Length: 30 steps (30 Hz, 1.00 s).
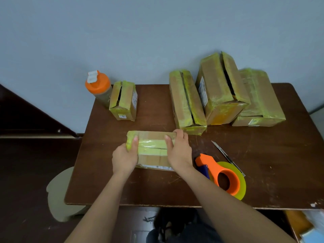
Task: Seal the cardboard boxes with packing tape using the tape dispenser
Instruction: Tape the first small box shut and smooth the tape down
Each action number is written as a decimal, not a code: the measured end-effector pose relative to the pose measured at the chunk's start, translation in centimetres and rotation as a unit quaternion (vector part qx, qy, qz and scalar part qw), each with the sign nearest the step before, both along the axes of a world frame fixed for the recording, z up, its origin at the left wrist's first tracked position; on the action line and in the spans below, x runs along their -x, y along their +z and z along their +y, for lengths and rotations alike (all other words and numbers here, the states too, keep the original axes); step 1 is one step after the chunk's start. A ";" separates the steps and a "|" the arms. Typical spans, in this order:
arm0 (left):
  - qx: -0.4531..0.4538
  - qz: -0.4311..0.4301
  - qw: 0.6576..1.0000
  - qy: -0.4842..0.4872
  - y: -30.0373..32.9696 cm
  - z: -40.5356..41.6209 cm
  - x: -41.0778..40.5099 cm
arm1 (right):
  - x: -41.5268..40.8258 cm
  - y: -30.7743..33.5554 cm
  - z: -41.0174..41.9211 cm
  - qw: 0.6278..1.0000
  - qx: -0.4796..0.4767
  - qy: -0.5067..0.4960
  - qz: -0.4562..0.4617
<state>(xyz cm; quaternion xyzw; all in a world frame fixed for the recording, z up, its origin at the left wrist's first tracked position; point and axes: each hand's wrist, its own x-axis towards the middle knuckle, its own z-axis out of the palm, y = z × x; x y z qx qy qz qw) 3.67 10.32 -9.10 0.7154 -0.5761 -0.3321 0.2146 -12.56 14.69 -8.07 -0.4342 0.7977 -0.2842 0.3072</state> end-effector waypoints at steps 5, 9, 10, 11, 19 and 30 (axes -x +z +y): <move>-0.023 0.016 0.999 -0.023 -0.3 -0.9 -1.1 | 1.4 0.0 0.9 1.000 0.017 -0.006 -0.009; -0.068 0.099 0.992 0.045 0.4 -2.2 -1.0 | 0.8 0.4 2.4 1.000 -0.014 0.012 0.013; -0.055 0.103 0.993 0.025 0.4 -2.0 -0.9 | 0.6 0.3 2.7 0.999 -0.017 0.025 0.021; -0.041 0.103 0.994 -0.003 0.5 -1.8 -0.7 | 0.6 0.2 2.8 0.999 -0.016 0.036 0.022; -0.003 0.124 0.990 -0.061 1.0 -3.4 0.3 | 2.3 -0.9 2.3 0.999 -0.009 0.030 -0.039; -0.141 0.232 0.959 -0.082 -0.7 2.0 2.6 | 1.0 -0.9 1.9 0.999 -0.044 0.024 -0.019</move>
